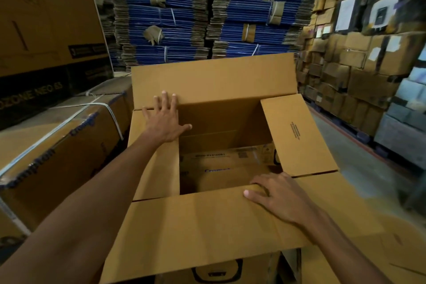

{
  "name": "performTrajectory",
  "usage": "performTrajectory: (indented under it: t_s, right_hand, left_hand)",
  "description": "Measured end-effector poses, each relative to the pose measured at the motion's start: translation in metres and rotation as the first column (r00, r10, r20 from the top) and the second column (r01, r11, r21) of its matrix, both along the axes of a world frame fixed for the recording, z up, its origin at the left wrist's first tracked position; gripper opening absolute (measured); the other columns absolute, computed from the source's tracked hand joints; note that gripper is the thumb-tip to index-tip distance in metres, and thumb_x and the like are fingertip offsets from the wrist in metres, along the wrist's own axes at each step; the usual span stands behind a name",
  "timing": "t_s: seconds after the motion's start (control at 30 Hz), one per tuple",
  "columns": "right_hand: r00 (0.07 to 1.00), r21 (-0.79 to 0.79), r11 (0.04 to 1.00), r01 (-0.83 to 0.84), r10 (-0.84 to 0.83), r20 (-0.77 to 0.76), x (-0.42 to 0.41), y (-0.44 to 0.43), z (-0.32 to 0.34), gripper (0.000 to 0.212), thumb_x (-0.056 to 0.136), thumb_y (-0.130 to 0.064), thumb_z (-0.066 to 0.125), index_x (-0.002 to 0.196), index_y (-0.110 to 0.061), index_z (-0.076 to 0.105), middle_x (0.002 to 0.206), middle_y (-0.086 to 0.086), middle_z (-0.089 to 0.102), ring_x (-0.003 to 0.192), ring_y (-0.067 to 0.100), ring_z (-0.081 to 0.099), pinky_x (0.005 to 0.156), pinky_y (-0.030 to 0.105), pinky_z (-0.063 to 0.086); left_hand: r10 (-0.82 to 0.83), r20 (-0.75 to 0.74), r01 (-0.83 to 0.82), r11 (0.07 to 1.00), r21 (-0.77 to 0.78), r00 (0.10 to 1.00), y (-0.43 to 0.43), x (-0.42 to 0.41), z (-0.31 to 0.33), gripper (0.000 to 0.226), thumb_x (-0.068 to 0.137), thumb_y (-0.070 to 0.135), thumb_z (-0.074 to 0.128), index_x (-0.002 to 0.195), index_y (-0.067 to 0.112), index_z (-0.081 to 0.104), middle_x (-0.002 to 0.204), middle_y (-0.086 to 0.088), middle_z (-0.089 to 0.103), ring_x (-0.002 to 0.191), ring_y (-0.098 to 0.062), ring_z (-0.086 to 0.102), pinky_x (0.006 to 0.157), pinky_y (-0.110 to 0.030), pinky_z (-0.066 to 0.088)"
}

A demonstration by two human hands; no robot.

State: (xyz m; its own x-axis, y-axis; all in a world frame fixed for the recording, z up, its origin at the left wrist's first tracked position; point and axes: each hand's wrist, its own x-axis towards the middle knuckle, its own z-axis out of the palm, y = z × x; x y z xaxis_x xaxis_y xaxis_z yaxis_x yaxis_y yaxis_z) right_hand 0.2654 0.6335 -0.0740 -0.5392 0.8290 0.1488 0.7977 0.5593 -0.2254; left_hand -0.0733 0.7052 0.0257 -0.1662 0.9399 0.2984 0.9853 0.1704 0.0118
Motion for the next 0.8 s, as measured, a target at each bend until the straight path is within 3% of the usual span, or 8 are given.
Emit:
performTrajectory:
  t_s: [0.17,0.27,0.33,0.47,0.57,0.67,0.73,0.8]
  right_hand:
    - [0.999,0.048,0.998,0.029,-0.031,0.029,-0.003,0.0,-0.006,0.082,0.088,-0.084,0.009,0.125,-0.035,0.064,0.116,-0.017,0.064,0.103,0.003,0.056,0.097,0.032,0.036]
    - [0.998,0.08,0.995,0.055,-0.058,0.037,-0.006,0.0,-0.009,0.08,0.089,-0.083,0.006,0.119,-0.037,0.064,0.109,-0.017,0.064,0.1,0.004,0.054,0.096,0.033,0.035]
    - [0.997,0.093,0.993,0.072,-0.076,0.035,-0.007,0.001,-0.011,0.083,0.088,-0.084,0.001,0.113,-0.036,0.064,0.103,-0.016,0.064,0.096,0.004,0.052,0.093,0.033,0.034]
    - [0.995,0.071,0.992,0.102,-0.103,0.002,-0.008,0.004,-0.01,0.092,0.082,-0.089,-0.005,0.109,-0.037,0.066,0.098,-0.016,0.066,0.094,0.005,0.053,0.095,0.035,0.036]
    - [0.987,0.037,0.986,0.16,-0.161,0.014,-0.015,0.003,-0.002,0.085,0.084,-0.085,0.001,0.1,-0.036,0.069,0.085,-0.013,0.066,0.085,0.006,0.057,0.099,0.038,0.039]
    - [0.967,-0.003,0.969,0.249,-0.248,0.05,-0.024,0.007,0.006,0.083,0.087,-0.083,0.006,0.094,-0.03,0.07,0.072,-0.008,0.064,0.073,0.008,0.061,0.092,0.035,0.048]
    - [0.95,-0.03,0.95,0.309,-0.308,0.049,-0.028,0.011,0.011,0.075,0.095,-0.077,0.019,0.102,-0.024,0.072,0.078,-0.004,0.067,0.077,0.014,0.064,0.084,0.035,0.053]
    - [0.932,-0.072,0.929,0.363,-0.362,0.036,-0.032,0.015,0.018,0.064,0.1,-0.067,0.035,0.114,-0.015,0.07,0.107,0.007,0.07,0.1,0.022,0.065,0.091,0.038,0.053]
  left_hand:
    - [-0.002,-0.034,0.001,0.999,-0.041,0.999,0.011,-0.009,-0.004,0.116,0.08,0.072,0.066,0.162,0.024,-0.001,0.17,-0.008,0.001,0.156,-0.035,0.003,0.117,-0.072,0.015]
    - [-0.016,-0.016,0.015,0.998,-0.053,1.0,0.01,-0.013,-0.005,0.116,0.081,0.071,0.065,0.162,0.026,-0.004,0.171,-0.006,-0.004,0.156,-0.032,-0.002,0.119,-0.069,0.01]
    - [-0.038,-0.003,0.038,0.998,-0.052,0.999,0.005,-0.018,-0.009,0.116,0.084,0.075,0.058,0.162,0.025,-0.012,0.17,-0.006,-0.015,0.156,-0.03,-0.012,0.122,-0.066,0.004]
    - [-0.037,0.005,0.037,0.999,-0.019,0.999,-0.017,-0.035,-0.023,0.108,0.083,0.091,0.022,0.16,0.027,-0.018,0.167,-0.002,-0.024,0.154,-0.03,-0.02,0.121,-0.067,-0.003]
    - [0.063,0.001,-0.063,0.998,-0.026,0.998,-0.043,-0.05,-0.041,0.111,0.078,0.097,0.016,0.16,0.029,-0.015,0.168,0.001,-0.024,0.153,-0.032,-0.022,0.113,-0.075,0.003]
    - [0.097,0.07,-0.095,0.995,-0.03,0.993,-0.063,-0.056,-0.053,0.117,0.076,0.096,0.025,0.161,0.025,-0.012,0.168,0.002,-0.023,0.152,-0.034,-0.024,0.109,-0.076,0.024]
    - [0.094,0.13,-0.09,0.995,-0.039,0.987,-0.068,-0.056,-0.051,0.118,0.076,0.093,0.028,0.162,0.023,-0.012,0.168,0.001,-0.022,0.152,-0.034,-0.023,0.108,-0.074,0.028]
    - [0.081,0.162,-0.075,0.996,-0.044,0.983,-0.069,-0.055,-0.05,0.118,0.076,0.093,0.029,0.162,0.023,-0.013,0.168,0.002,-0.022,0.152,-0.035,-0.022,0.109,-0.074,0.026]
